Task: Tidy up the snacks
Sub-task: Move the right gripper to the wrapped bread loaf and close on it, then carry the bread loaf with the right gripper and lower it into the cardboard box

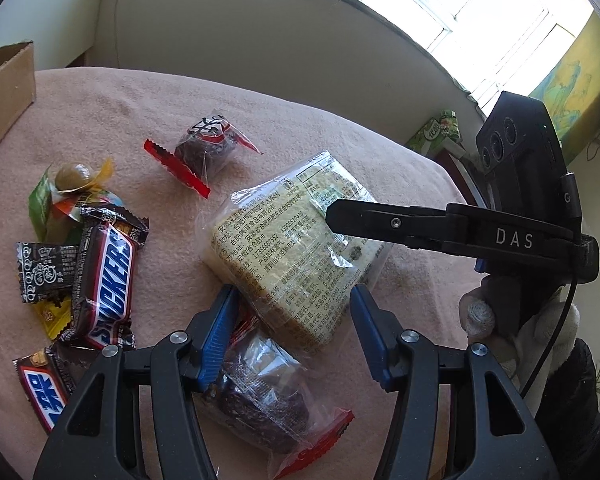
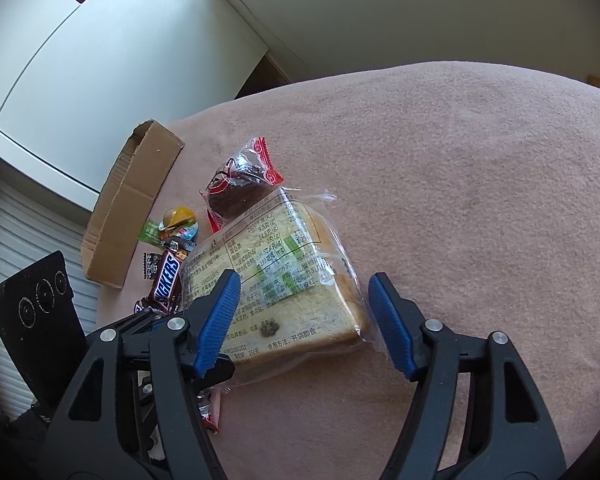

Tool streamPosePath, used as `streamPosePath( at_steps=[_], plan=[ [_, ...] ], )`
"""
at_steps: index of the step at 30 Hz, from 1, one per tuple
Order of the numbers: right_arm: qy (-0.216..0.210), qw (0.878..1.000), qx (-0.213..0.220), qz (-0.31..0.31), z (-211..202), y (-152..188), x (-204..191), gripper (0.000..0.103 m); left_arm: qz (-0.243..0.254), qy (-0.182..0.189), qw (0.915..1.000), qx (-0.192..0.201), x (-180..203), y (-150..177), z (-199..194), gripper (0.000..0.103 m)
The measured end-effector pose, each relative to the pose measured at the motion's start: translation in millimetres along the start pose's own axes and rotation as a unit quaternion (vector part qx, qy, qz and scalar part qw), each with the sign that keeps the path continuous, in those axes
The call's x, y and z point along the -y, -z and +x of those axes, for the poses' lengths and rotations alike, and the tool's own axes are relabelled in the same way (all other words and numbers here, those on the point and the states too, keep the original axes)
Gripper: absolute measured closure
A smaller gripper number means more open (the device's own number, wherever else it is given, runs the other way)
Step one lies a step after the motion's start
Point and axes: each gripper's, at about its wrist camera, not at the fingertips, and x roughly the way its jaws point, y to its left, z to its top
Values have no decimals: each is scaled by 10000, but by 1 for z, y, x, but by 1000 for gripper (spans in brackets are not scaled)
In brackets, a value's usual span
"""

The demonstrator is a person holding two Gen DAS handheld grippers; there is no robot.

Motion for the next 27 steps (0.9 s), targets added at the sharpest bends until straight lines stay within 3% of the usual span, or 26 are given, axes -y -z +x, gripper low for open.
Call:
streamPosePath(
  at_steps=[7, 14, 27],
  plan=[
    [107, 9999, 53, -62, -7, 3, -8, 43, 132, -103, 9997, 178, 6, -4, -8, 46],
    [161, 9997, 160, -67, -14, 6, -16, 44, 321, -152, 9987, 361, 14, -6, -16, 46],
    [238, 9981, 389, -416, -28, 5, -75, 45, 352, -215, 9951, 896, 1, -3, -83, 46]
  ],
)
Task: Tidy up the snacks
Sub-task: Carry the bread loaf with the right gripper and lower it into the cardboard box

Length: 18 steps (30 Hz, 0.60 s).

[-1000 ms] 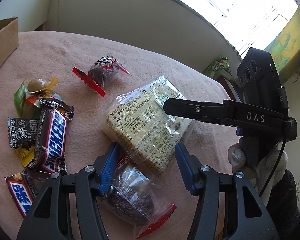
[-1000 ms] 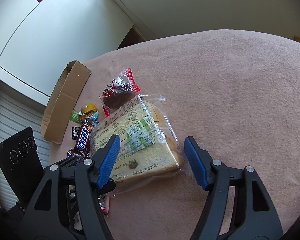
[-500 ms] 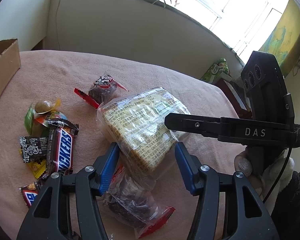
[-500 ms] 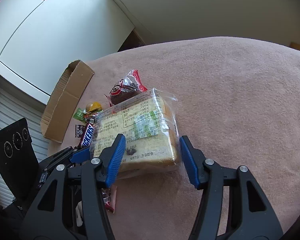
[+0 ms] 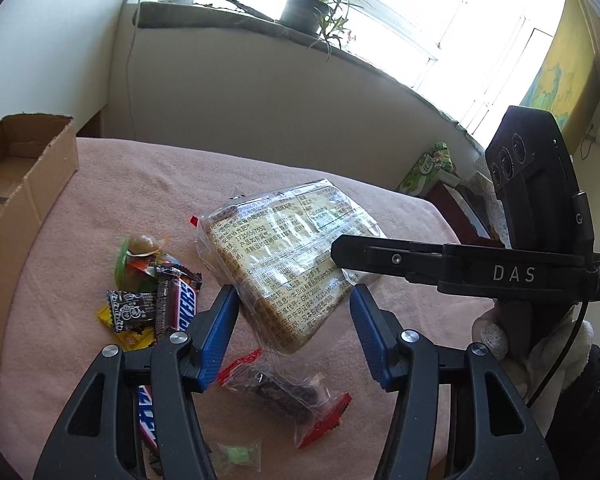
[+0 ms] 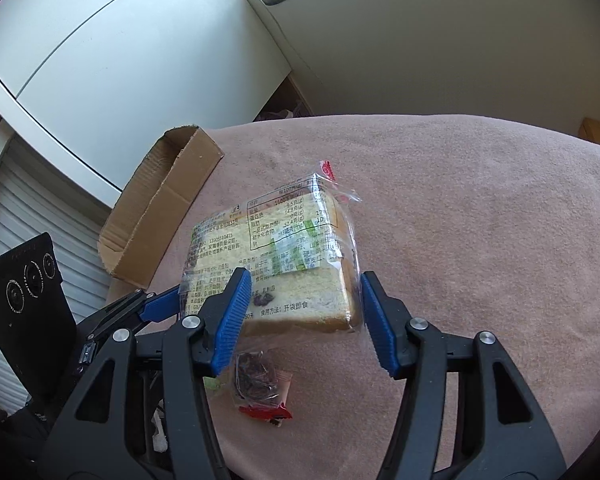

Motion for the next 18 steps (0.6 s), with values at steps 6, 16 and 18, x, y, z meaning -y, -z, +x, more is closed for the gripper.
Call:
streamPosePath(
  at_steps=[6, 16, 18],
  plan=[
    [-58, 9996, 20, -283, 4, -7, -40, 44, -88, -131, 9995, 282, -24, 4, -36, 46],
    [-317, 9965, -59, -767, 31, -23, -112, 44, -352, -500, 9957, 697, -62, 10, -87, 47],
    [-376, 9956, -91, -857, 37, -25, -126, 44, -418, -574, 9945, 766, -73, 11, -96, 47]
  ],
)
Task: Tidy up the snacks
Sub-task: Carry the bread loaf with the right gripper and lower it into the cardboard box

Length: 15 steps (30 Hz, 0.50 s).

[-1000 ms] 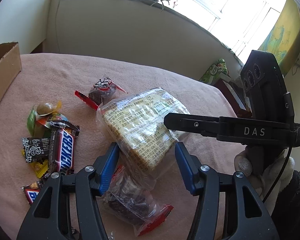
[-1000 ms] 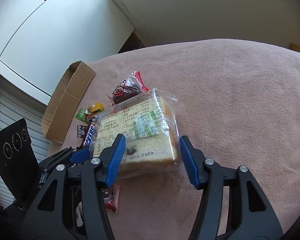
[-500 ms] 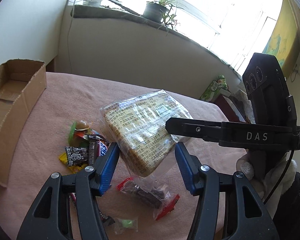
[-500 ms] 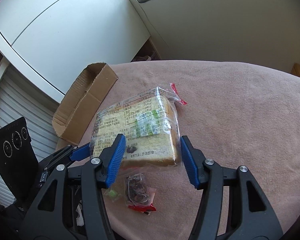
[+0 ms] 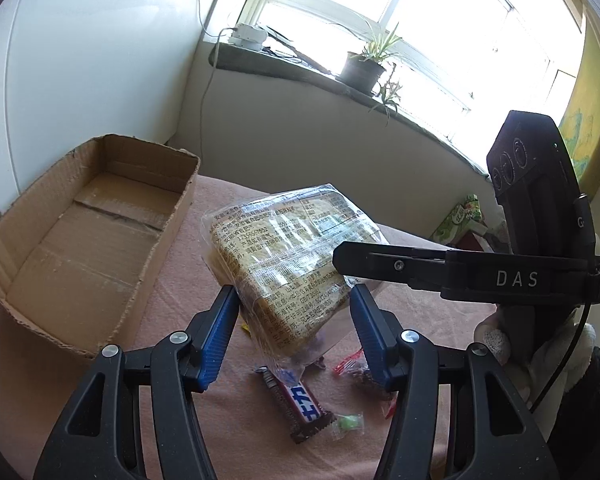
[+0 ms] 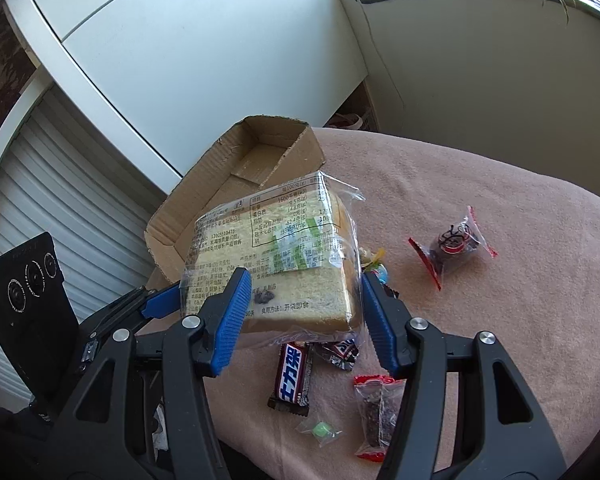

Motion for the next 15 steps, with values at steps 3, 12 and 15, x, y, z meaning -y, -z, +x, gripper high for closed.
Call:
streamPosePath(
  at_steps=[3, 12, 15],
  plan=[
    [-98, 9999, -49, -134, 11, -8, -18, 45, -103, -126, 9998, 103, -16, -2, -12, 47],
    [-364, 9980, -232, -470, 54, -26, -68, 45, -399, -536, 9973, 293, -60, -10, -25, 47],
    [-424, 9971, -292, -564, 68, -32, -82, 44, -485, -643, 9962, 339, -74, -12, -29, 47]
  ],
)
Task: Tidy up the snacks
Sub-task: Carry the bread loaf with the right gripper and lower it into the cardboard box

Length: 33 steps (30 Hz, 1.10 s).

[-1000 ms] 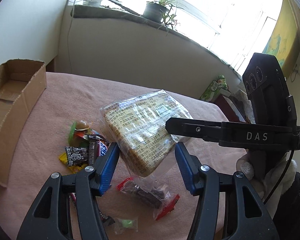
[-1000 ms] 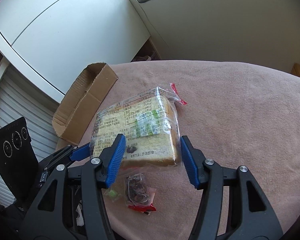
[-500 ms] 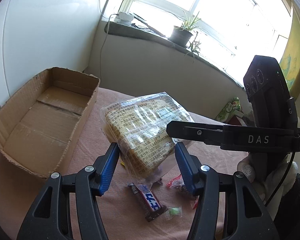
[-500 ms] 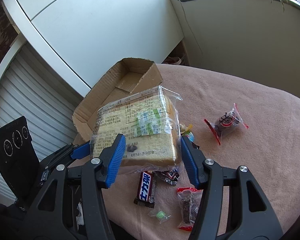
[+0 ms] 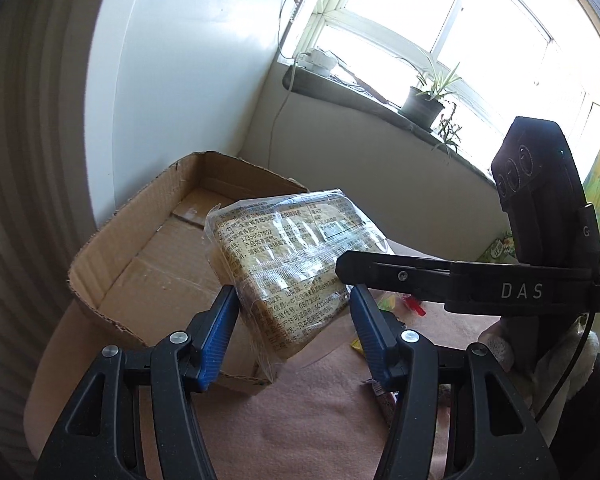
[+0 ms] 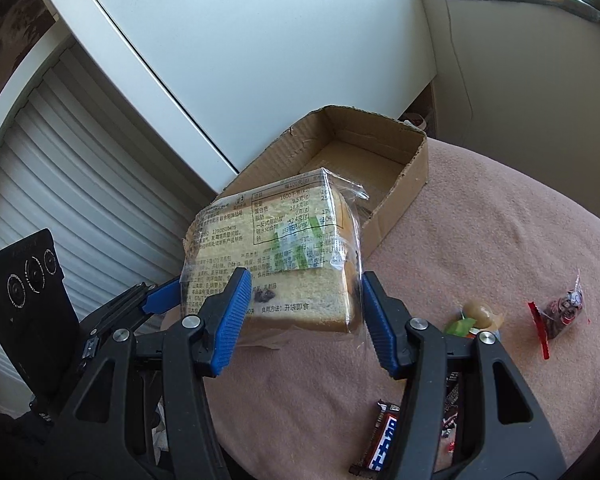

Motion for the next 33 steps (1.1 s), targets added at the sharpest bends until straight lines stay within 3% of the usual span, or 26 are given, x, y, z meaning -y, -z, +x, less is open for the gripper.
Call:
streamPosePath(
  at_steps=[7, 17, 33],
  plan=[
    [-62, 9997, -143, -184, 35, -18, -23, 45, -218, -156, 9996, 41, -30, -9, 6, 47],
    [-134, 9992, -332, -164, 71, -32, -25, 45, -389, -261, 9989, -71, -64, -12, 20, 47],
    [22, 9994, -281, -179, 75, -39, -24, 44, -218, -503, 9985, -21, -69, -14, 24, 47]
  ],
)
